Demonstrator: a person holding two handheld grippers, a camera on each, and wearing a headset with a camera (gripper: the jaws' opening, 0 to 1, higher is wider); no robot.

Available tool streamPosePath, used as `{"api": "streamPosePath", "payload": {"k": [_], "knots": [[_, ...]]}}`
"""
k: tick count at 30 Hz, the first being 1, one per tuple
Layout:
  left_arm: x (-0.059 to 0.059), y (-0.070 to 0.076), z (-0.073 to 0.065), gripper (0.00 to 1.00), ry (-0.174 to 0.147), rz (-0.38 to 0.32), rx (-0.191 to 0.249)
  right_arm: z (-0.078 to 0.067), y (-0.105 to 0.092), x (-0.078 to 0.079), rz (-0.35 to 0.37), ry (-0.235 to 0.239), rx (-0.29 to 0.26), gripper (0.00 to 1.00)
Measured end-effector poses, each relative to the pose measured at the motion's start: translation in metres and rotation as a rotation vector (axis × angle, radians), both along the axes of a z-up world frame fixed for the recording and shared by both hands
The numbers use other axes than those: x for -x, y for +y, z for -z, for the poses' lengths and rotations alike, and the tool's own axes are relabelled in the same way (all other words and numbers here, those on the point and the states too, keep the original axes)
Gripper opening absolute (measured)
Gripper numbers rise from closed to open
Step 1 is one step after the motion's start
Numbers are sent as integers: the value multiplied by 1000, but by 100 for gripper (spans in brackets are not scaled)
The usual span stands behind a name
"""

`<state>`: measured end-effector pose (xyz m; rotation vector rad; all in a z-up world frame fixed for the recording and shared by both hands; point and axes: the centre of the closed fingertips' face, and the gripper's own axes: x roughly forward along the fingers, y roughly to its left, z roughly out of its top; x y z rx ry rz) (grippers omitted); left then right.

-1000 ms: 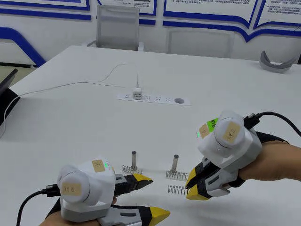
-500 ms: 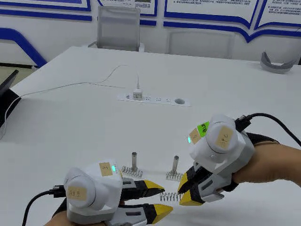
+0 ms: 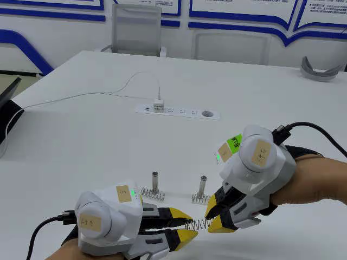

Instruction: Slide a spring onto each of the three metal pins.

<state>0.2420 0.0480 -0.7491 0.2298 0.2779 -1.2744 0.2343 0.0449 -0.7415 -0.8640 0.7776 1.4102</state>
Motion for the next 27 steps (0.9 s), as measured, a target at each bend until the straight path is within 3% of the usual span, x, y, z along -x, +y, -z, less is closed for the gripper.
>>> {"api": "streamPosePath", "payload": {"k": [18, 27], "knots": [[2, -1, -1, 11, 8, 7, 1, -28, 29, 2, -2, -3, -124, 11], [3, -2, 0, 10, 22, 5, 12, -29, 36, 2, 13, -7, -151, 12]]}}
